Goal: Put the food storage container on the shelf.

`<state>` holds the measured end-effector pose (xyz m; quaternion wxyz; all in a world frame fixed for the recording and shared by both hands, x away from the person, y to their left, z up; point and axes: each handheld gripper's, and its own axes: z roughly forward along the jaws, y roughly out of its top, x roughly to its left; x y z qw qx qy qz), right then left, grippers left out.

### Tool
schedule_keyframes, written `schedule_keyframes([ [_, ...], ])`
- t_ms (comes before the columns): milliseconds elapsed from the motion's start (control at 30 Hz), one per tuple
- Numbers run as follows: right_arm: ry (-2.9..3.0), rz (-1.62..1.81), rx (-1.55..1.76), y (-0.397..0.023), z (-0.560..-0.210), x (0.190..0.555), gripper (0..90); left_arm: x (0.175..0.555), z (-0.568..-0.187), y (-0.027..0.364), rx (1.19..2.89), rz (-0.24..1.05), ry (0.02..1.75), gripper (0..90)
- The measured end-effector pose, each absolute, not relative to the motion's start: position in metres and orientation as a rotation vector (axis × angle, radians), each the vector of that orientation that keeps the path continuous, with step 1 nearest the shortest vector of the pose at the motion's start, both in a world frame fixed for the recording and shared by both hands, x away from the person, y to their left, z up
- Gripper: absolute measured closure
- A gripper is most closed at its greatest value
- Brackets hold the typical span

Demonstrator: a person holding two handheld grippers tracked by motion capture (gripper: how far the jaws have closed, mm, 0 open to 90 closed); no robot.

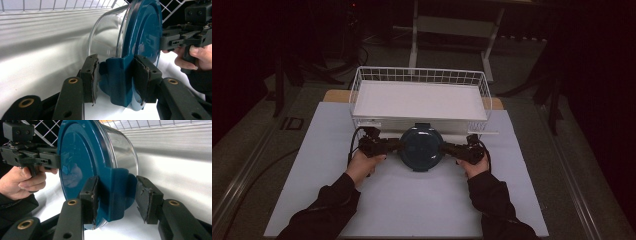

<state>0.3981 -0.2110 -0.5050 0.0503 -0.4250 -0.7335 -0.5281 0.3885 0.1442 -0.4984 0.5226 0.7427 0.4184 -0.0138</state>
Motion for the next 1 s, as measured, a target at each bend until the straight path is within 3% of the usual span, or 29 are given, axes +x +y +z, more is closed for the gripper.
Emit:
schedule_keyframes([
  [433,-2.193,-1.624,-1.369,-0.209,-0.507,0.404,51.8,0.398,-0.511,0.149,1.667,-0.101,1.047,54.5],
  [600,-2.204,-1.626,-1.417,-0.208,-0.506,0.405,50.0,0.398,-0.512,0.144,1.683,-0.034,1.061,51.9],
  [767,-2.215,-1.647,-1.429,-0.208,-0.505,0.408,48.5,0.402,-0.516,0.146,1.672,-0.012,1.074,41.7],
  [1000,-2.242,-1.658,-1.480,-0.203,-0.501,0.411,48.9,0.405,-0.512,0.142,1.692,0.094,1.067,41.7],
])
